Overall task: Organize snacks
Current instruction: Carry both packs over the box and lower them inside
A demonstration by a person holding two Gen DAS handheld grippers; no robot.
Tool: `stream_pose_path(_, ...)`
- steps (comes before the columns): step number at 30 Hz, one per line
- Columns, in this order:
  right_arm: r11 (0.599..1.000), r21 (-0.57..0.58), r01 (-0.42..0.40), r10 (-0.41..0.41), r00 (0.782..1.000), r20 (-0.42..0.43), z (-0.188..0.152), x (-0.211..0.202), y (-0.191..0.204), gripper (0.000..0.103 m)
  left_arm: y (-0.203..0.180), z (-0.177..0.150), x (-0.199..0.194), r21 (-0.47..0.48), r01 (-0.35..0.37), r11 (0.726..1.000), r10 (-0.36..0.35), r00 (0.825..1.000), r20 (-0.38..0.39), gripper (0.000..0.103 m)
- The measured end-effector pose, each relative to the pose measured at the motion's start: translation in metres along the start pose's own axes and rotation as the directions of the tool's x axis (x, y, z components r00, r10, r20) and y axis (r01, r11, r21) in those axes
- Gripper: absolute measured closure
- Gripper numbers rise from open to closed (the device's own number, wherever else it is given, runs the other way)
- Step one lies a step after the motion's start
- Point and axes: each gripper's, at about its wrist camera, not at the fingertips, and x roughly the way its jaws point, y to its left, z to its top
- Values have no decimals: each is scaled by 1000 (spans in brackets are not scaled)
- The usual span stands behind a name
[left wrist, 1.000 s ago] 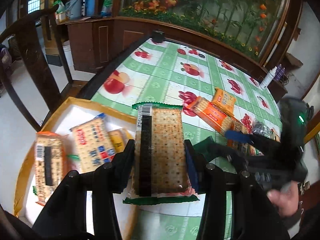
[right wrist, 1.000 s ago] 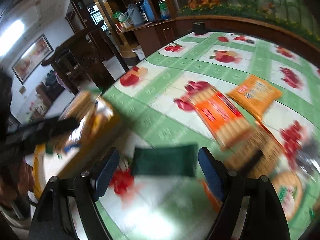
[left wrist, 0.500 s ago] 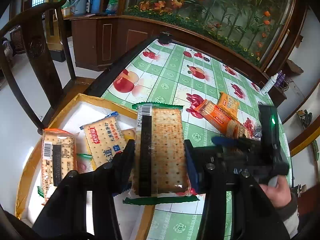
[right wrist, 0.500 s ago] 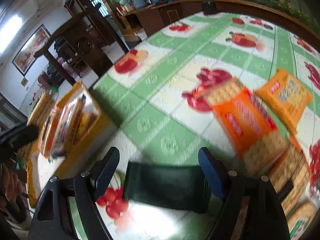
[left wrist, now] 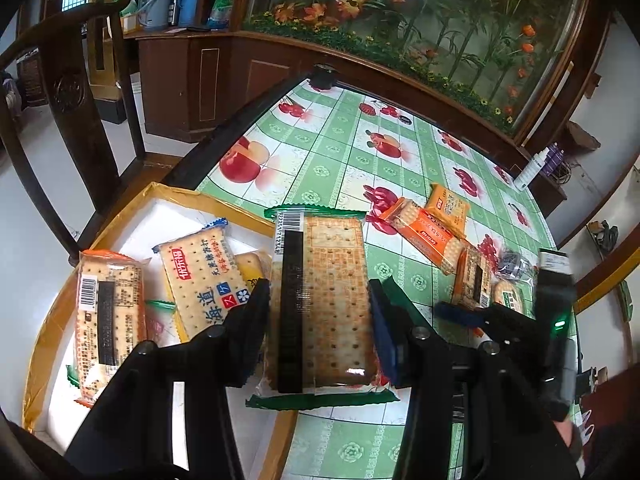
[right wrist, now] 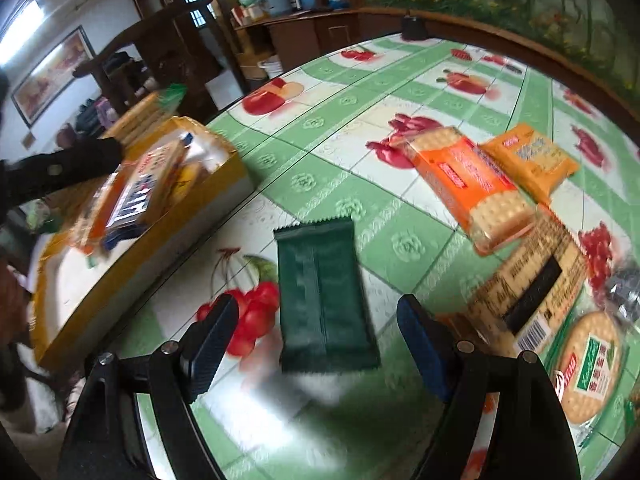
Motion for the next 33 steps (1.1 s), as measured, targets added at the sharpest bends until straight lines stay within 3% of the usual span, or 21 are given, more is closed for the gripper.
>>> stream_pose_path(2,1000,-18,7,-8,1000,-28,1,12,3,23,2,-1,-3,4,-5,1000,5,1000,7,53)
stream_pose_path(4,998,-43,41,-42,999,-20,5,13,4,35,6,-1,-6,4,-13,1000,13,1000,13,53)
stream_pose_path(5,997,-52,52,-54,998,-29,7,13,3,52,9,-2,-8,2,-16,1000,16,1000,15,53)
stream_pose_path(6,996,-61,60,-63,997,-44,9,11,1,59,13,-2,-10,-2,-19,1000,19,1000,18,53)
stream_pose_path(10,992,-96,76,-82,995,-60,2,6,3,59,34,-5,-17,-31,-39,999,40,999,25,53)
stream_pose_path(15,997,-44,59,-60,998,-11,1,-12,2,59,59,-13,-23,-62,-70,996,72,997,21,53)
stream_pose_path(23,997,-64,-41,46,995,83,32,-41,41,59,82,-26,-34,-69,-109,992,111,994,24,53)
stream_pose_path(33,979,-166,-121,131,990,51,74,2,116,59,111,-40,-37,-77,-154,985,155,988,10,53)
